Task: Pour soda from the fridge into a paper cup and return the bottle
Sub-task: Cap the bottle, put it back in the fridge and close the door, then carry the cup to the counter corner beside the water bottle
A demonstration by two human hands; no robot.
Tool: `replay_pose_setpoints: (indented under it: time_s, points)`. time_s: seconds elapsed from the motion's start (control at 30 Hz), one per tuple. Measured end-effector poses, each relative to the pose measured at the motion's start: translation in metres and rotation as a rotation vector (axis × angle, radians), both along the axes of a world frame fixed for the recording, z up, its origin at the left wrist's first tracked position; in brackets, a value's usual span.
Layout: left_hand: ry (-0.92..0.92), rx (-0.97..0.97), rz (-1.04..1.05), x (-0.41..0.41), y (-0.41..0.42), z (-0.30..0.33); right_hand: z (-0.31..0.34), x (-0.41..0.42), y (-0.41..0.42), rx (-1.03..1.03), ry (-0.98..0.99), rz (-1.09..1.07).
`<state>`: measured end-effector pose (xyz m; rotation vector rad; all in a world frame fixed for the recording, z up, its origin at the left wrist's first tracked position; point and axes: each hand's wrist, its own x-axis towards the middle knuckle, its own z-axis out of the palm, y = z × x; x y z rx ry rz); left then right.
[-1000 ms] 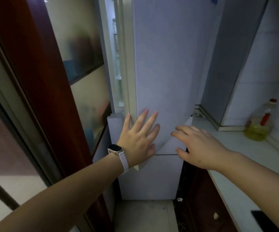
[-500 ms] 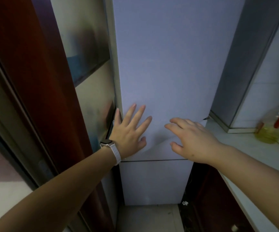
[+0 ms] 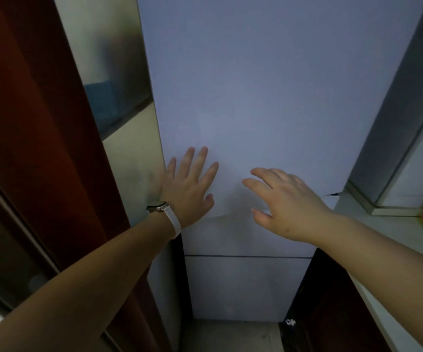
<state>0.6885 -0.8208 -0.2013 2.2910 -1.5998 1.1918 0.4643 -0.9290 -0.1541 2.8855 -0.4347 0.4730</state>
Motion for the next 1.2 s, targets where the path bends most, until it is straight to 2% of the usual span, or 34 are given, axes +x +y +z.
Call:
replay_pose_setpoints:
  time_s: [0.2,0.5,0.67,0.9,1.2]
  points:
    - [0.006,-0.015,0.053,0.022,-0.039,-0.004,0.004,0.03,-0.047,0.02,0.004,0.035]
    - [-0.067,-0.176,0.011,0.05,-0.073,-0.026,-0.009,0.057,-0.099,-0.028,0.028,0.128]
    - [-0.061,-0.144,0.017,0.065,-0.083,-0.027,-0.009,0.062,-0.125,-0.07,0.022,0.166]
    - [0.089,-0.091,0.058,0.076,-0.115,-0.02,-0.018,0.066,-0.143,-0.02,-0.004,0.19]
    - [0.101,-0.052,0.093,0.073,-0.117,-0.019,-0.017,0.06,-0.169,-0.001,-0.032,0.185]
